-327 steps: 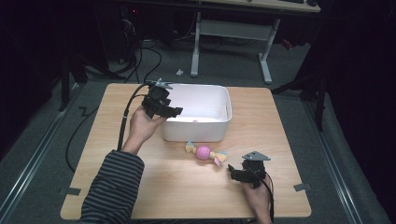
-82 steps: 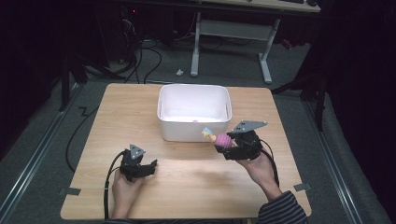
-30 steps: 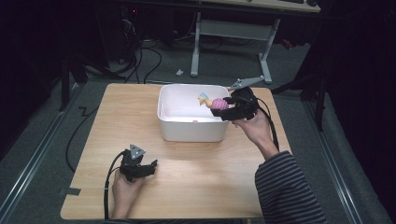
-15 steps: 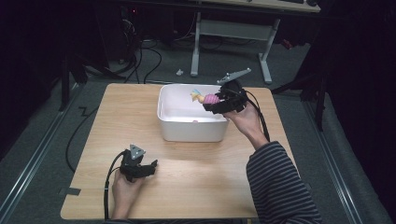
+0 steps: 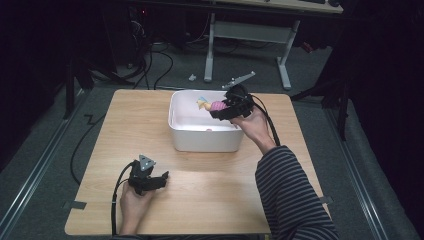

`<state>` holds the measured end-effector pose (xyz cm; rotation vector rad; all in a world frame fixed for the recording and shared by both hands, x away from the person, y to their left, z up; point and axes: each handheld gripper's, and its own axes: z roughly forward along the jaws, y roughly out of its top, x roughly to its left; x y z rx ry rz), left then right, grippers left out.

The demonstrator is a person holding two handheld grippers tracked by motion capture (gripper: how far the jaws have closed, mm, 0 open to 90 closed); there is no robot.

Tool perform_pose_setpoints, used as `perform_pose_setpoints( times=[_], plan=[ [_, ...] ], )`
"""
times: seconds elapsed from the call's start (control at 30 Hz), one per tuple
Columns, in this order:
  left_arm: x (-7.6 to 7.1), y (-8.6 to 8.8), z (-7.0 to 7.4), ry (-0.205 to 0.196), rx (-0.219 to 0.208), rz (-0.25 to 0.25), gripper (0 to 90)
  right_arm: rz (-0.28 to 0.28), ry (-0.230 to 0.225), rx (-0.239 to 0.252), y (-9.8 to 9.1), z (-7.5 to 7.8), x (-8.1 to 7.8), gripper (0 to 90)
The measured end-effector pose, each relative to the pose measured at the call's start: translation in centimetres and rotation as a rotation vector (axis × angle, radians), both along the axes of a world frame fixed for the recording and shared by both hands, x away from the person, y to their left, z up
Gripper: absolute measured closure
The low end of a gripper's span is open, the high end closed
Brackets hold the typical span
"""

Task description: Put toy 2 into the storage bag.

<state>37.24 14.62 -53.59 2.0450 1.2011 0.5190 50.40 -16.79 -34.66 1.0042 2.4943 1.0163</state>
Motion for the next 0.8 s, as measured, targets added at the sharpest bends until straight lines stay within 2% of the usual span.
perform_pose_setpoints(
  times=[0.27, 0.4, 0.8],
  plan=[
    [0.0, 0.0, 0.0, 0.000, 0.000, 0.000, 24.0, 0.006, 0.035, -0.014, 0.6, -1.4, 0.7, 32.3],
    [0.0, 0.0, 0.0, 0.001, -0.001, 0.000, 24.0, 0.009, 0.047, -0.048, 1.0, -2.3, 0.8, 32.2],
    [0.0, 0.0, 0.0, -0.001, -0.004, 0.001, 24.0, 0.033, 0.101, -0.044, 1.1, -3.7, 0.7, 32.2]
  ],
)
